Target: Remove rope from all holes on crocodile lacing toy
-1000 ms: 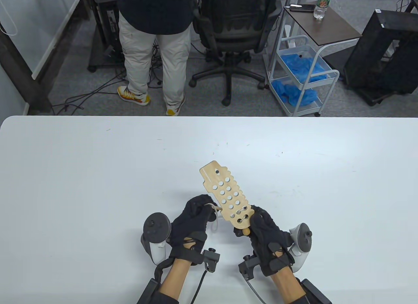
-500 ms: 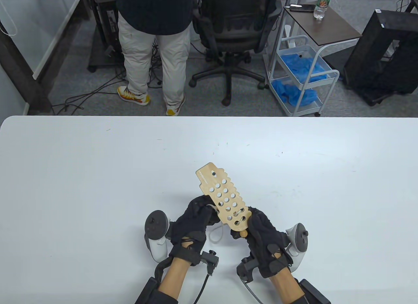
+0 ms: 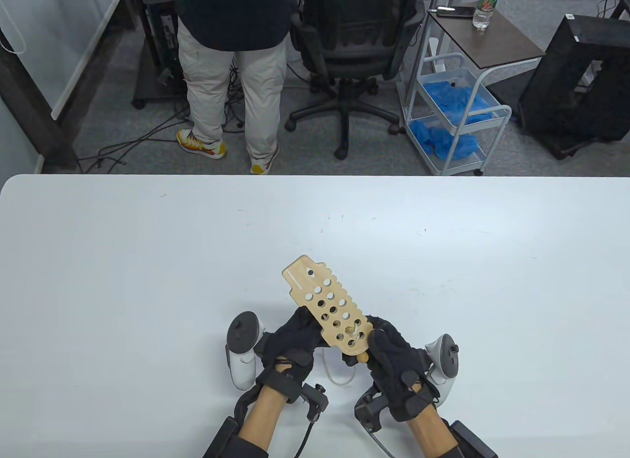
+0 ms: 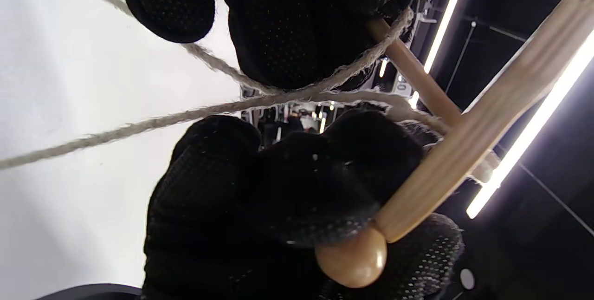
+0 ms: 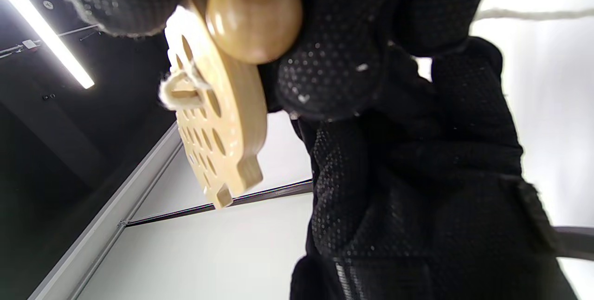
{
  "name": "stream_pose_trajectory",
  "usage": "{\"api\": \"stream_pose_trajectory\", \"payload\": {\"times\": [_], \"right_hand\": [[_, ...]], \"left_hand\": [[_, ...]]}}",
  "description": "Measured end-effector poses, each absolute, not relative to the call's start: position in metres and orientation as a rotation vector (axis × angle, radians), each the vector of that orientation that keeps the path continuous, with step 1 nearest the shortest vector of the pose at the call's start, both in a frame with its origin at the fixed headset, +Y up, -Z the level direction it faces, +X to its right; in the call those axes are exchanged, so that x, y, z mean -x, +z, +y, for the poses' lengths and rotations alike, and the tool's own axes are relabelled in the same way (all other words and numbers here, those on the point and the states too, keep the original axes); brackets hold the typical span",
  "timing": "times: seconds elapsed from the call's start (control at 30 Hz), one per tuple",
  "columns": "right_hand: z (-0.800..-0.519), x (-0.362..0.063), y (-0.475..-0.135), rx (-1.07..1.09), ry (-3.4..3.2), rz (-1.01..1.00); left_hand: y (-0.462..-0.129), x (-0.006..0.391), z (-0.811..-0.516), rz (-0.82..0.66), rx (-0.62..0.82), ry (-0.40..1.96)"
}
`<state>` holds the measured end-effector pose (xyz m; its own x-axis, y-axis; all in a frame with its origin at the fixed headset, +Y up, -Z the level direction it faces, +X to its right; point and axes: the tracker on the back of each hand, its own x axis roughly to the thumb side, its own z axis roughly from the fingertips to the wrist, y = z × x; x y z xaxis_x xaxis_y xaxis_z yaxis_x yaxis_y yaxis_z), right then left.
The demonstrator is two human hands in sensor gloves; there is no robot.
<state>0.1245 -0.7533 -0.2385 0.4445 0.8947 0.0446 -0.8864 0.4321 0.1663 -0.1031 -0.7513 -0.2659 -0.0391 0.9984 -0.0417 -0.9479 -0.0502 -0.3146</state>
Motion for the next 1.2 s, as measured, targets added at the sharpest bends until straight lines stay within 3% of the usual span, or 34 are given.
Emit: {"api": "stream_pose_trajectory", "payload": {"times": [0.43,0.83,1.0,1.2], "right_hand": [[-0.753,-0.131,-0.240,-0.154,1.117,0.041],[-0.749,-0.147,-0.242,-0.087,1.196,-0.029],[-0.739,-0.145,-0.241,-0.151,1.348,-0.063],[-0.724,-0.143,-0.239,-0.296,1.514,-0.095]], "left_hand": [[-0.262,0.095,-0.737,-0.378,0.255,1.577],[-0.261,0.087,-0.740,-0.528,0.364,1.714],[-0.260,0.091,-0.736,-0.468,0.284,1.594],[-0.262,0.096,-0.739,-0.444,0.310,1.642]]}}
